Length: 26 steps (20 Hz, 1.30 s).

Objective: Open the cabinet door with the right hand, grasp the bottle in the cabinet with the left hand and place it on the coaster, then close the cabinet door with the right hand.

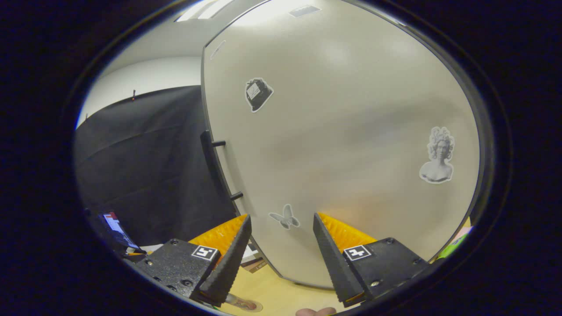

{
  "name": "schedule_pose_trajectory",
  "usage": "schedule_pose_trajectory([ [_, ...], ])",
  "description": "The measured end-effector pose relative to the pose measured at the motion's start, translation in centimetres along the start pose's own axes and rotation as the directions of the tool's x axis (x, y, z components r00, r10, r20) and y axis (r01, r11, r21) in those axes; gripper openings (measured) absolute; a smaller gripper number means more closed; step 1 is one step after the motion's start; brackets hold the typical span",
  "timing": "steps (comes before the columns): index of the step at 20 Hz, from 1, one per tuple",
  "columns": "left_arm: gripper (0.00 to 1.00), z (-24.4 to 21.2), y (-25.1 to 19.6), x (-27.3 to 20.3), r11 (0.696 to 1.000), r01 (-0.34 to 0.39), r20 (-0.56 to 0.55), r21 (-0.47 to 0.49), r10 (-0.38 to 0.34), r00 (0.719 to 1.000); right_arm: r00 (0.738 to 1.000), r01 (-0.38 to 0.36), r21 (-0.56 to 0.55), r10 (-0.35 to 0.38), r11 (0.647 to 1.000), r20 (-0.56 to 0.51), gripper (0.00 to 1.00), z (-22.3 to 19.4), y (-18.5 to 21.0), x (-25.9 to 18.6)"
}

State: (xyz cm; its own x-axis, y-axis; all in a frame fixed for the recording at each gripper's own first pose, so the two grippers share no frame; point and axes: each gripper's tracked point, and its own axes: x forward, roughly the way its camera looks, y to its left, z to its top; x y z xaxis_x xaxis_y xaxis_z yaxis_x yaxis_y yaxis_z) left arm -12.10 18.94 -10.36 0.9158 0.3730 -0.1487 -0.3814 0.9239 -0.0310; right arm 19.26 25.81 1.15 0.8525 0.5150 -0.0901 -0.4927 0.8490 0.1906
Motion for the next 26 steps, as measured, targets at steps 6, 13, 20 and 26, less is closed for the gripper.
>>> schedule_pose_trajectory([
  [6,0.95,1.0,-5.9,2.4,0.984,0.178,-0.014,-0.002,-0.178,0.984,0.948,0.317,-0.014,-0.317,0.948,0.010,0.94,-0.5,-7.2,-4.9],
  [13,0.95,2.7,-16.9,5.6,0.894,0.447,-0.022,0.031,-0.447,0.894,0.771,0.636,-0.032,-0.633,0.771,0.072,0.99,-0.9,-14.5,-17.4],
  [20,0.96,8.3,-23.4,6.4,0.854,0.505,0.109,0.126,-0.518,0.849,0.747,0.664,-0.175,-0.634,0.727,0.201,0.99,0.5,-8.9,-22.7],
  [26,0.95,11.9,-24.8,4.0,0.868,0.478,0.143,0.135,-0.495,0.857,0.824,0.562,-0.193,-0.525,0.804,0.214,0.99,0.4,-2.3,-20.6],
])
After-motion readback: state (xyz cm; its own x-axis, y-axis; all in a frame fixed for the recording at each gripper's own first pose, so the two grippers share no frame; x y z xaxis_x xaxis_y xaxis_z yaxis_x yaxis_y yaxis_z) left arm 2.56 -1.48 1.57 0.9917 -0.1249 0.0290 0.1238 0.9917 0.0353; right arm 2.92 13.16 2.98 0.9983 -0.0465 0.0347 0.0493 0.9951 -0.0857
